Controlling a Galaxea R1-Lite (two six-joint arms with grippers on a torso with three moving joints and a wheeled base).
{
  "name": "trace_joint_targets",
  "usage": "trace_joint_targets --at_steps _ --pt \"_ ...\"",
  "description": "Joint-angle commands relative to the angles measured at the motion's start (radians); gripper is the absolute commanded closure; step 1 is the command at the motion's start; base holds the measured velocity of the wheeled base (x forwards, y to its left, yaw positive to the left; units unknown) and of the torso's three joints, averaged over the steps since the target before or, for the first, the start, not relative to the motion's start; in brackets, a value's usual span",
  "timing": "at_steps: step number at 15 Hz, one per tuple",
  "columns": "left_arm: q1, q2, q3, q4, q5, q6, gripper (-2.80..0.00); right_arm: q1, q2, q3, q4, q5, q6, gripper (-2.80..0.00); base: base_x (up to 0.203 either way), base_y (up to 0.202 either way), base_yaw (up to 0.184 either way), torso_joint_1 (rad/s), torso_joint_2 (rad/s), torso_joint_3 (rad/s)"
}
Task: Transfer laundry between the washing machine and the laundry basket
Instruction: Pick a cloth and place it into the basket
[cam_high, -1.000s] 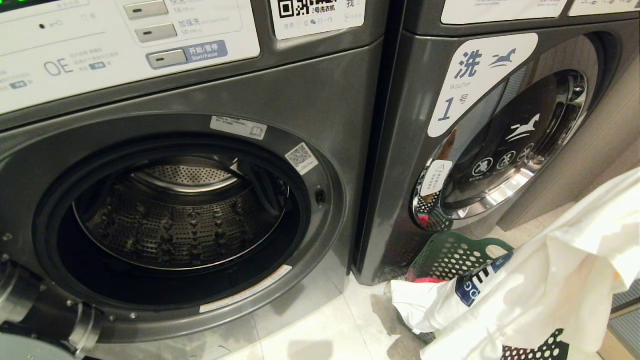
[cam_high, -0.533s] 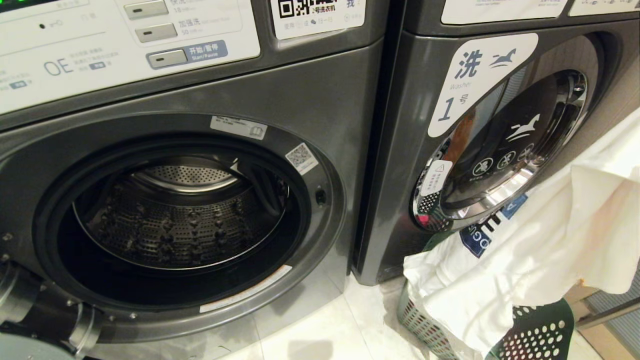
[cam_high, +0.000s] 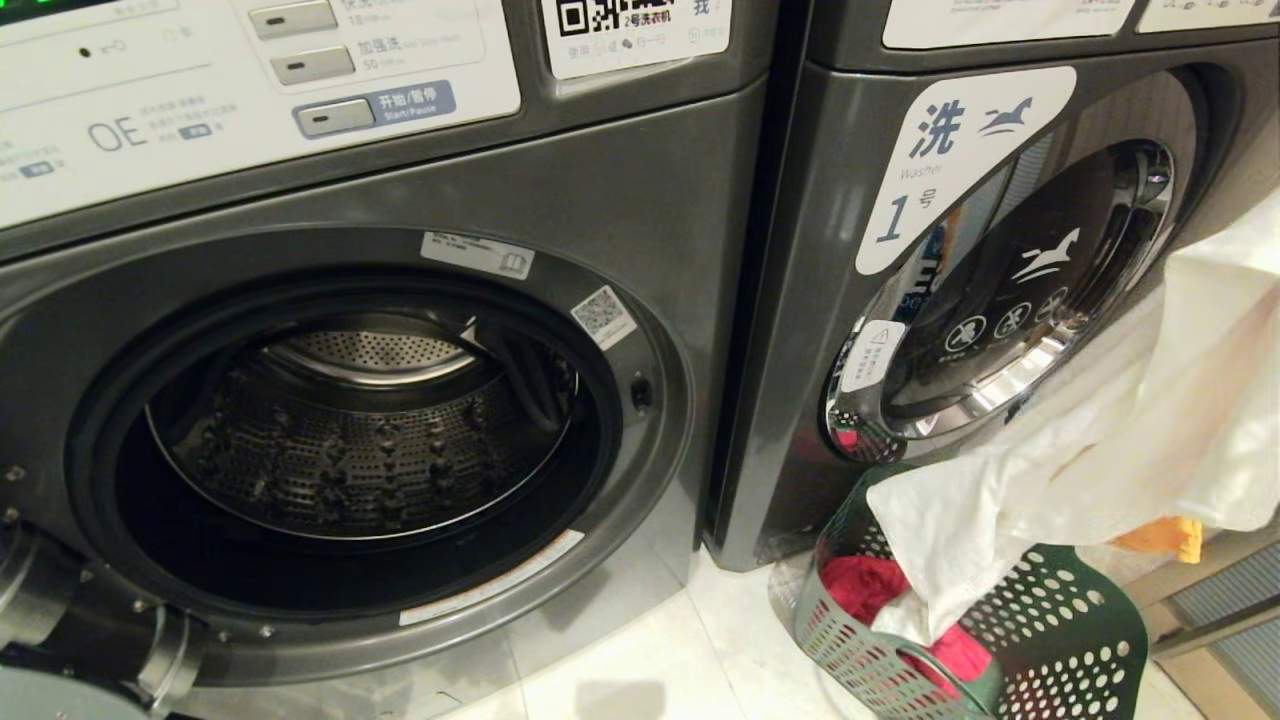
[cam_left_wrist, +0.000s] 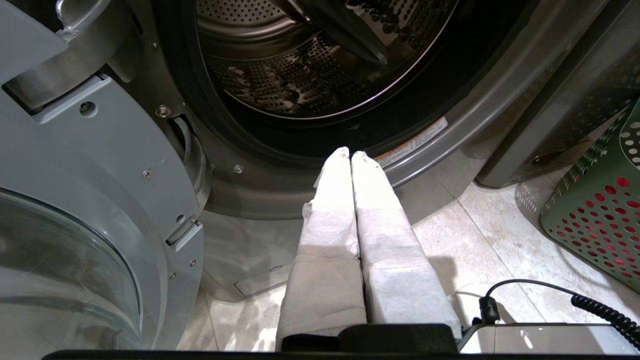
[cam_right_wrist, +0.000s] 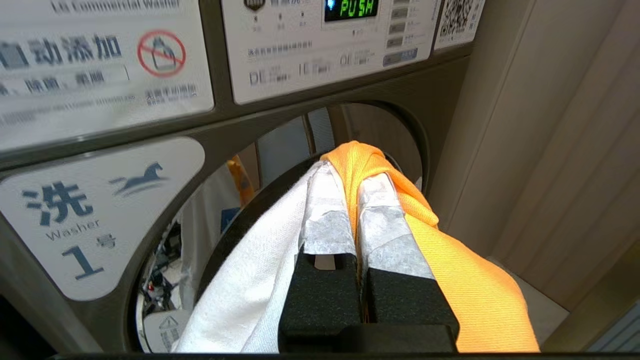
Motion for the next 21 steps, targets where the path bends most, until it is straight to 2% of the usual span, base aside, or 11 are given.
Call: trace_joint_targets --at_steps 1,4,7,13,14,15,21 --pt "0.001 -0.001 0.0 0.0 0.0 0.0 0.0 0.001 0.002 0.018 -0.003 -0.004 0.0 0.0 0.0 0.0 0.0 0.0 0.0 0.0" --pt "0.0 -0.001 0.0 -0.001 0.0 0.0 0.0 -0.009 0.012 0.14 -0.011 -0.013 0.028 0.0 0.0 0.0 0.0 0.0 0.0 0.0" --pt "0.0 -0.001 0.0 -0.001 0.0 0.0 0.0 -0.043 0.125 0.211 -0.007 -0.022 0.17 0.0 0.0 0.0 0.0 0.0 0.0 0.0" --pt "0.0 -0.001 0.0 0.001 0.0 0.0 0.0 -0.072 0.414 0.205 -0.094 -0.024 0.252 0.0 0.0 0.0 0.0 0.0 0.0 0.0" --pt "0.0 -0.001 0.0 0.001 0.0 0.0 0.0 -0.082 0.436 0.208 -0.103 -0.029 0.257 -0.12 0.0 0.0 0.0 0.0 0.0 0.0" --pt "0.0 -0.001 0.0 0.001 0.0 0.0 0.0 -0.084 0.441 0.214 -0.104 -0.03 0.259 -2.8 0.0 0.0 0.0 0.0 0.0 0.0" --pt "0.0 -0.001 0.0 -0.001 0.0 0.0 0.0 -0.065 0.382 0.237 -0.061 -0.017 0.25 -2.8 0.0 0.0 0.0 0.0 0.0 0.0"
